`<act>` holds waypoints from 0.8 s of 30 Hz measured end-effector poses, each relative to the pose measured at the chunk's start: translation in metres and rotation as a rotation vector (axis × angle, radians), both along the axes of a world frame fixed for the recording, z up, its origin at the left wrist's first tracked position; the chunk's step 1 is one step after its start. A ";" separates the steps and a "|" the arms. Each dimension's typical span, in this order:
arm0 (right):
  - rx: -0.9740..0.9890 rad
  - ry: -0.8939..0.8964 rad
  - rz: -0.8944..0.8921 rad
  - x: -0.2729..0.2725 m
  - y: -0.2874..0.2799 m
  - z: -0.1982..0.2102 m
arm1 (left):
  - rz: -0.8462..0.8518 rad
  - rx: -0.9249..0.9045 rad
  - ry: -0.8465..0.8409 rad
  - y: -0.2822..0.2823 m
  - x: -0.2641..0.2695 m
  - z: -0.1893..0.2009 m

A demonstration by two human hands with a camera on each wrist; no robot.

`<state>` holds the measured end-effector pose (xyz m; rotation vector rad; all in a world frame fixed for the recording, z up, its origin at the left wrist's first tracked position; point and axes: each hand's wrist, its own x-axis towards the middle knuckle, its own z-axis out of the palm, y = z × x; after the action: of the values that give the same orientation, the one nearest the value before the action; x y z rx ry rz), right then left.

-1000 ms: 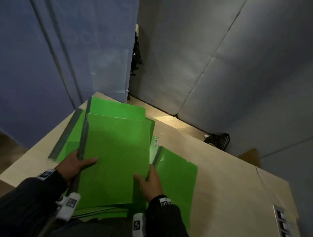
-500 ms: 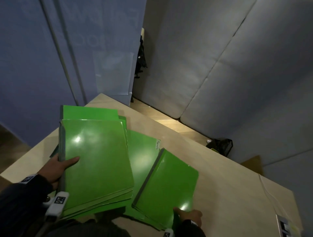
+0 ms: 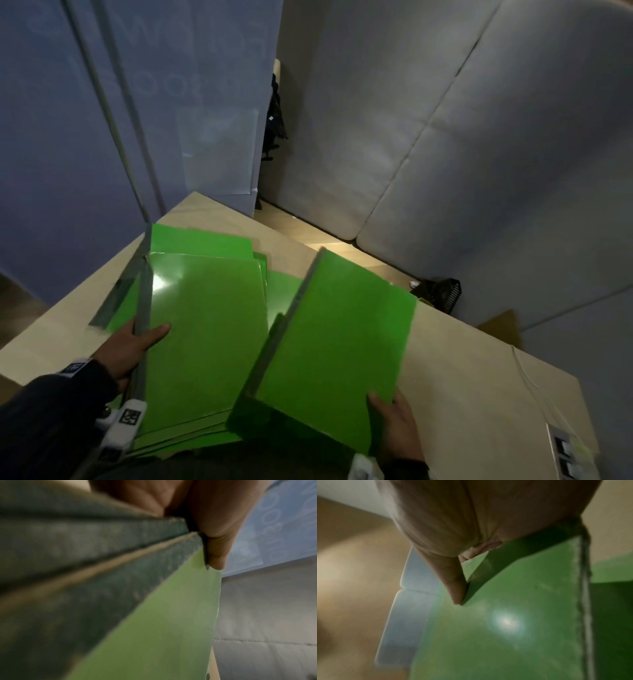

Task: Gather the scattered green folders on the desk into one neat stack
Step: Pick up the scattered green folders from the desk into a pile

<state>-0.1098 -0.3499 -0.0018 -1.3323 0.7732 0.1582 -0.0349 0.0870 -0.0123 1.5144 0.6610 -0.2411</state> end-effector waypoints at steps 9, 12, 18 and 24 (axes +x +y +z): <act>-0.327 0.148 0.550 0.024 0.142 0.001 | -0.205 -0.116 -0.020 -0.024 0.006 0.008; -0.584 0.253 0.401 0.022 0.108 -0.018 | -0.168 -0.107 -0.013 -0.017 0.006 0.008; -0.816 0.696 0.299 -0.004 0.035 -0.070 | 0.008 -0.104 0.001 0.013 -0.003 0.000; -0.707 0.658 0.245 -0.002 0.017 -0.079 | 0.102 -0.035 -0.044 0.049 -0.006 0.003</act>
<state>-0.1115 -0.3332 -0.0806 -2.0896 1.2863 0.5771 -0.0404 0.1362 -0.0095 1.4445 0.6937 -0.1406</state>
